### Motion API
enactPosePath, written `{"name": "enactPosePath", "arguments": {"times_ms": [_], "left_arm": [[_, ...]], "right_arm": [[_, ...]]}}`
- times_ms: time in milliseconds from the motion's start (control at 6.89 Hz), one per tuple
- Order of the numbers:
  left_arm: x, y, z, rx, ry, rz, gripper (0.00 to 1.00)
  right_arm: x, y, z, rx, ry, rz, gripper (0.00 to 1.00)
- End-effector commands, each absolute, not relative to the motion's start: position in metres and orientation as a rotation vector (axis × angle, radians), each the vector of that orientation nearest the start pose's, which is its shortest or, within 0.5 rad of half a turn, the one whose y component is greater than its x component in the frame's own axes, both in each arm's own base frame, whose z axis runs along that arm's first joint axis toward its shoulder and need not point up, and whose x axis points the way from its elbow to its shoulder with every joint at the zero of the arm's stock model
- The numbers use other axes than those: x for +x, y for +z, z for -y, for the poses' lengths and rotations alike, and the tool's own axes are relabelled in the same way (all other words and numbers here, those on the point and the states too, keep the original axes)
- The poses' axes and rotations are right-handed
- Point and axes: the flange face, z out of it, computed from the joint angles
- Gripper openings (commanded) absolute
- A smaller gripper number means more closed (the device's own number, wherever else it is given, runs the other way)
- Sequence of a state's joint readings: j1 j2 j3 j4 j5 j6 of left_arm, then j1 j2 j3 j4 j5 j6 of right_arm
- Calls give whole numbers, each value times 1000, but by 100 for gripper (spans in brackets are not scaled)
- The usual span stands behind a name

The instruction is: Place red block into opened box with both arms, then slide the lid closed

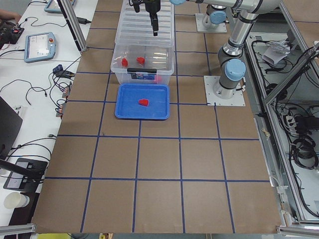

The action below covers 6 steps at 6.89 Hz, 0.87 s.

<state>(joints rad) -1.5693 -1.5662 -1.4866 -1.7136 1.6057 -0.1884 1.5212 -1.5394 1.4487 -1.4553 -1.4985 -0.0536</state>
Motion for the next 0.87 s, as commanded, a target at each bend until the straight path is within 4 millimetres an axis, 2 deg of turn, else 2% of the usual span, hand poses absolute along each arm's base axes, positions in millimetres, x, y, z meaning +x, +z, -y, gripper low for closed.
{"name": "enactPosePath", "arguments": {"times_ms": [0, 145, 290, 435, 581, 726], "left_arm": [[-141, 489, 494, 104, 127, -3177, 100], [-142, 500, 494, 237, 87, -3218, 100], [-141, 519, 484, 254, 55, -3211, 100], [-118, 539, 479, 184, 52, -3144, 100], [-66, 530, 488, 39, 190, -3035, 100], [-24, 523, 492, -85, 286, -3047, 100]], "right_arm": [[112, 521, 502, -16, 35, -3106, 100], [112, 522, 503, -18, 33, -3105, 100], [112, 520, 504, -21, 35, -3105, 100], [112, 517, 506, -20, 47, -3103, 100], [112, 517, 505, -21, 45, -3104, 100], [112, 518, 505, -21, 40, -3104, 100]]}}
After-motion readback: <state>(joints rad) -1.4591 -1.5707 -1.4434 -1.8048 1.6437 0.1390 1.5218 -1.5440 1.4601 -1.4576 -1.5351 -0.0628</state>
